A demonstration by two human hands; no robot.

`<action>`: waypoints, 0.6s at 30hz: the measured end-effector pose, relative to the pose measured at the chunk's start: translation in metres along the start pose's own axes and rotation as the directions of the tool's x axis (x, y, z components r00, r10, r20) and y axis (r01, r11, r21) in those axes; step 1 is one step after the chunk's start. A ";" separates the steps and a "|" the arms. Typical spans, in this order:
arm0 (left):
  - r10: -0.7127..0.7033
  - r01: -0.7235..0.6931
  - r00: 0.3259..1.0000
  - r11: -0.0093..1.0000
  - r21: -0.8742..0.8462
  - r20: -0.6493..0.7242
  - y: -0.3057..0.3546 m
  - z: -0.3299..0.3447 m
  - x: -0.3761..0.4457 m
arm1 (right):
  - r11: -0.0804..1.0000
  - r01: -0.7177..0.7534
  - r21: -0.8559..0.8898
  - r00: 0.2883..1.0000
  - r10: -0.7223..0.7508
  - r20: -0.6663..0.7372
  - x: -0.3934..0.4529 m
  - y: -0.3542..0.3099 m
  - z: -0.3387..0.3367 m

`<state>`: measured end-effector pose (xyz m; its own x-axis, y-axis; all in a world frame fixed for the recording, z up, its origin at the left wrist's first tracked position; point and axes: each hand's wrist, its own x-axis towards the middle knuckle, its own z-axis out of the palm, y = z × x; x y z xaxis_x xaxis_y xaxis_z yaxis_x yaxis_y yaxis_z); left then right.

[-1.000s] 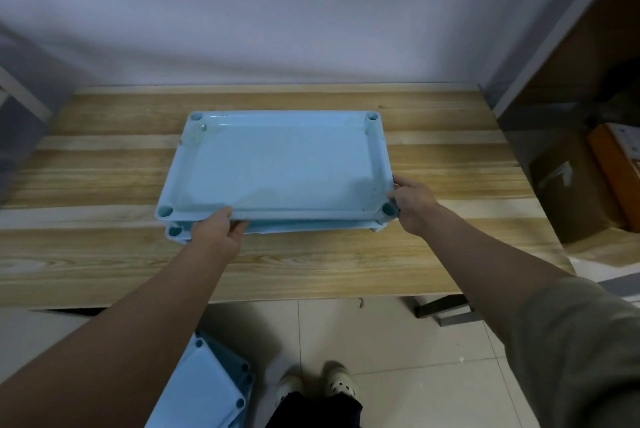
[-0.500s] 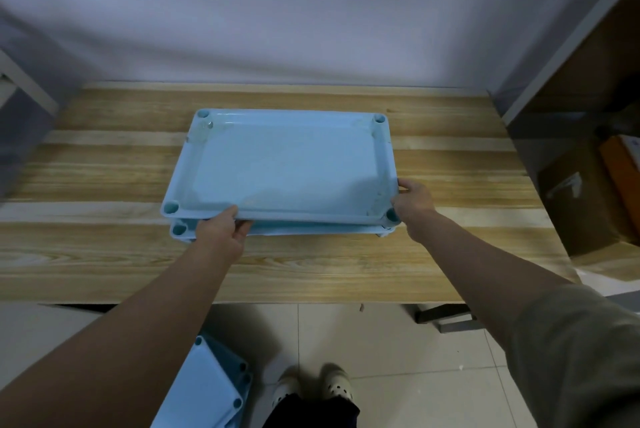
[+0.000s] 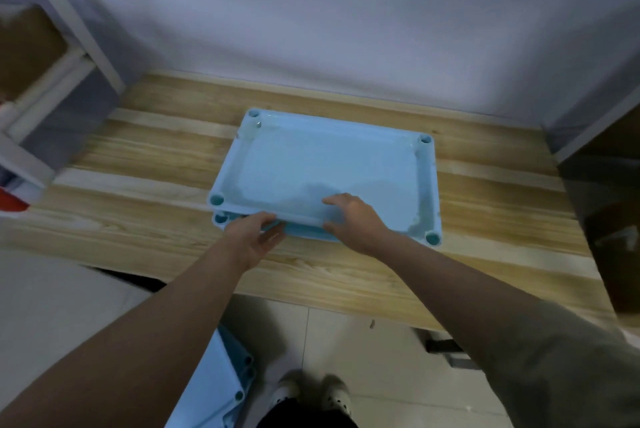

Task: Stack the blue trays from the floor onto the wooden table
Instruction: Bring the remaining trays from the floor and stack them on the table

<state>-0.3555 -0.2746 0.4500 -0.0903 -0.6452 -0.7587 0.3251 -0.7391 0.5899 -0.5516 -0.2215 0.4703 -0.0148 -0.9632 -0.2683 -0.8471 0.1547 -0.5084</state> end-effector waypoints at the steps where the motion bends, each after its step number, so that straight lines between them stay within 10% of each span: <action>1: -0.008 0.008 1.000 0.999 0.032 -0.004 0.002 -0.007 -0.001 | 1.000 0.021 -0.002 1.000 -0.021 0.017 0.004 -0.008 0.006; 8: 0.048 -0.035 0.956 0.998 0.049 -0.290 0.016 -0.063 0.008 | 0.993 0.116 -0.025 0.992 -0.114 0.061 0.028 -0.058 0.033; 18: 0.081 -0.085 0.971 0.996 -0.005 -0.224 0.034 -0.070 0.008 | 0.986 0.140 -0.094 0.990 -0.137 0.035 0.053 -0.096 0.054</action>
<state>-0.2791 -0.2912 0.4439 0.1501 -0.6433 -0.7507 0.3359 -0.6810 0.6507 -0.4423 -0.2752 0.4610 0.1200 -0.9669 -0.2250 -0.8870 -0.0026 -0.4617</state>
